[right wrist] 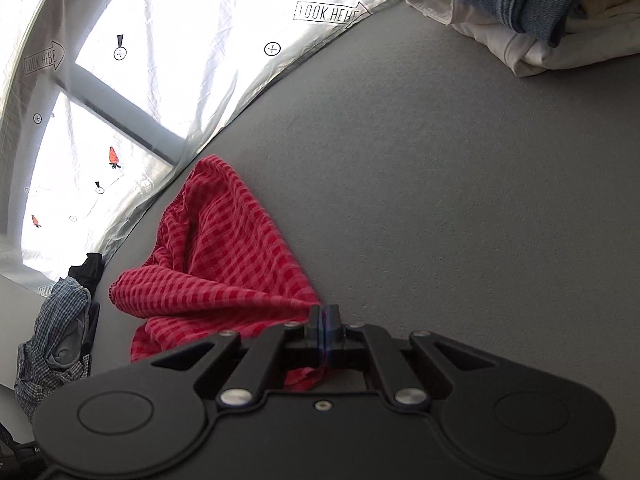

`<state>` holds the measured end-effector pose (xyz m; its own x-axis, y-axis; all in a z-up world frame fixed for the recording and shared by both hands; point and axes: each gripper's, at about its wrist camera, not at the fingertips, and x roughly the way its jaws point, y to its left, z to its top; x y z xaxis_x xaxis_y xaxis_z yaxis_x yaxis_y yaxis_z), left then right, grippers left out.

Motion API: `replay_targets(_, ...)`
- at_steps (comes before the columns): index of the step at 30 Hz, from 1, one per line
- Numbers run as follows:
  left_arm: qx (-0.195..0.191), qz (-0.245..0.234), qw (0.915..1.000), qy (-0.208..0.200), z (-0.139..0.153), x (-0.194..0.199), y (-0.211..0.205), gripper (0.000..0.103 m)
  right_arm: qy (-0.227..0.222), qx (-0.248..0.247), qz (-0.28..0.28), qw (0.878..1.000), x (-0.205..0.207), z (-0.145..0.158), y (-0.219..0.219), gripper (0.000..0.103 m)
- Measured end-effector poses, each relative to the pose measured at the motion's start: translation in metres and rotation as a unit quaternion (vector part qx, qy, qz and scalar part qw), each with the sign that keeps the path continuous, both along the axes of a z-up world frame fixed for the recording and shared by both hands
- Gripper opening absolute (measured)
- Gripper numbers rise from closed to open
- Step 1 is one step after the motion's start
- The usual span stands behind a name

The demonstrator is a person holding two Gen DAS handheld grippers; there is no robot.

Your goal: Fold clothes

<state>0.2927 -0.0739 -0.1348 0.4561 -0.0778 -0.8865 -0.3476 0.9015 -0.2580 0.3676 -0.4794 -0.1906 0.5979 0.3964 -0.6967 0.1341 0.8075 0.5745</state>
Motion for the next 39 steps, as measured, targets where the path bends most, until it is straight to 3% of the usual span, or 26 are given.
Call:
replay_targets(6,0.078,-0.055,0.9942,0.05,-0.026,0.019,-0.028,0.068,0.009,-0.046,0.022,0.999,0.0,-0.005,0.01,0.002)
replay_targets(9,0.098,-0.077,0.9905,0.058,-0.031,0.021,-0.036,0.073,0.009,-0.071,0.032,0.997,0.001,-0.001,0.015,0.006)
replay_targets(13,0.083,-0.077,0.9923,0.049,-0.029,0.018,-0.031,0.073,-0.009,-0.124,0.044,0.991,0.002,0.014,0.027,0.019)
replay_targets(15,0.073,-0.071,0.9939,0.043,-0.026,0.014,-0.025,0.073,-0.023,-0.141,0.051,0.988,0.001,0.022,0.034,0.032)
replay_targets(17,0.067,-0.065,0.995,0.037,-0.021,0.011,-0.018,0.073,-0.039,-0.162,0.059,0.984,0.001,0.032,0.043,0.039)
replay_targets(23,0.063,-0.047,0.9968,0.018,-0.009,0.006,0.009,0.074,-0.08,-0.215,0.101,0.968,0.008,0.058,0.087,0.044)
replay_targets(28,0.058,-0.042,0.9973,0.016,-0.008,0.01,0.04,0.074,-0.097,-0.217,0.143,0.961,0.025,0.064,0.133,0.044)
replay_targets(36,0.044,-0.047,0.9979,0.009,-0.009,0.038,0.089,0.075,-0.124,-0.247,0.209,0.938,0.054,0.063,0.233,0.044)
replay_targets(39,0.032,-0.053,0.998,0.007,-0.011,0.046,0.1,0.075,-0.128,-0.26,0.235,0.928,0.064,0.06,0.265,0.053)
